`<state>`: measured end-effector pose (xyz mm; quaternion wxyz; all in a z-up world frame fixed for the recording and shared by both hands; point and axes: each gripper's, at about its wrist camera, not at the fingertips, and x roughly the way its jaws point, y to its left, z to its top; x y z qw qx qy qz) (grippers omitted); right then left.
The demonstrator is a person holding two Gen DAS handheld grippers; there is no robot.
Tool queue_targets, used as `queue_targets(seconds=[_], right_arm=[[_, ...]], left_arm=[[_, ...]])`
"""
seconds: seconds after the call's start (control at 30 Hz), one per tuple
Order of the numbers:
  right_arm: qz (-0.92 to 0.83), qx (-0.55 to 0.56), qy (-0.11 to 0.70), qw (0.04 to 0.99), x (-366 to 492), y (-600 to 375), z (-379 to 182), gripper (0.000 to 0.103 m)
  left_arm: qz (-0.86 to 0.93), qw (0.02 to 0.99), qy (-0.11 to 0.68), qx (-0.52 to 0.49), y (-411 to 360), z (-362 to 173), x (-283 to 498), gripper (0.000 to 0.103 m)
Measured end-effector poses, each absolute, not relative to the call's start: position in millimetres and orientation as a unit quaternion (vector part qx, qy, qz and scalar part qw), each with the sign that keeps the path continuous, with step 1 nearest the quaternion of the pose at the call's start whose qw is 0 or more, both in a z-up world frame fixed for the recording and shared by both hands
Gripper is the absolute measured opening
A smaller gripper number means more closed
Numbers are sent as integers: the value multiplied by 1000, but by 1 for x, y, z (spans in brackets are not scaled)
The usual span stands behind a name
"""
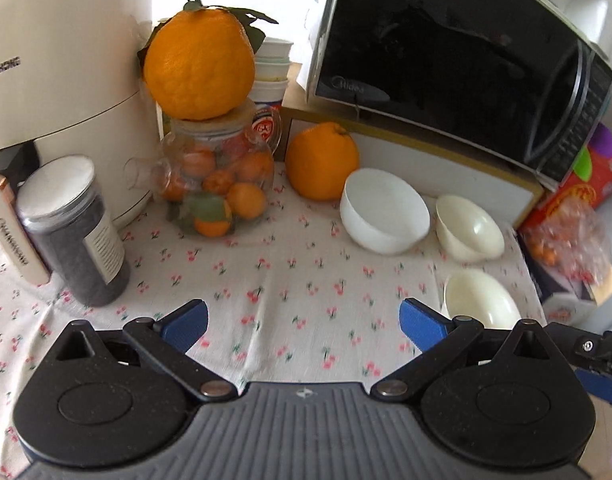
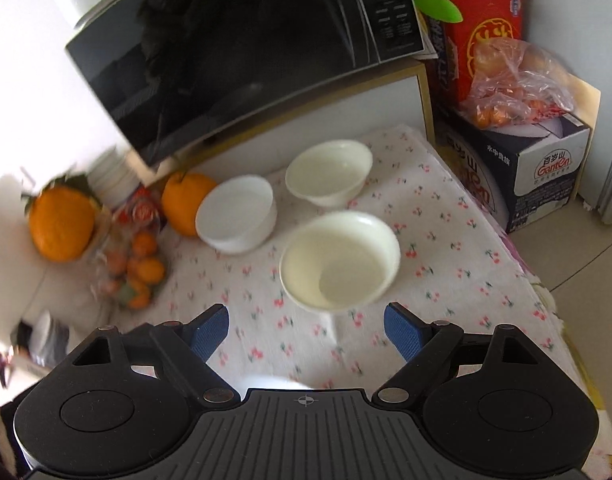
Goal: Organize plates and bowls
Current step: 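Move the right gripper to the white bowl beside the orange, then close the right gripper on the rim of the white bowl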
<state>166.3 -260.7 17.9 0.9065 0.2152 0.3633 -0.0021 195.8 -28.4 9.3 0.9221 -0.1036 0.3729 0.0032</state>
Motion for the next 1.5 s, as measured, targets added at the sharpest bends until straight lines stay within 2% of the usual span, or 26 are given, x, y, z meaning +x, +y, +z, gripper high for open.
queue_targets(seconds=[0.13, 0.4, 0.77, 1.17, 1.27, 1.33, 1.5], right_arm=[[2, 253, 349, 902, 190, -266, 21, 87], [8, 285, 339, 897, 248, -272, 14, 87], [62, 342, 369, 862, 315, -268, -34, 87], [80, 349, 379, 853, 352, -257, -57, 86], [85, 348, 381, 852, 358, -255, -62, 77], [82, 342, 381, 855, 361, -254, -63, 63], [74, 331, 379, 861, 365, -253, -68, 37]], left_arm=[[11, 930, 358, -86, -33, 10, 218, 102], [-40, 934, 336, -114, -28, 3, 267, 102], [-163, 943, 291, -5, -39, -48, 296, 102], [-212, 937, 263, 85, -71, -70, 305, 102], [-218, 936, 265, 79, -73, -72, 307, 102], [-222, 933, 273, 74, -74, -75, 312, 102], [-236, 929, 278, 53, -72, -72, 316, 102]])
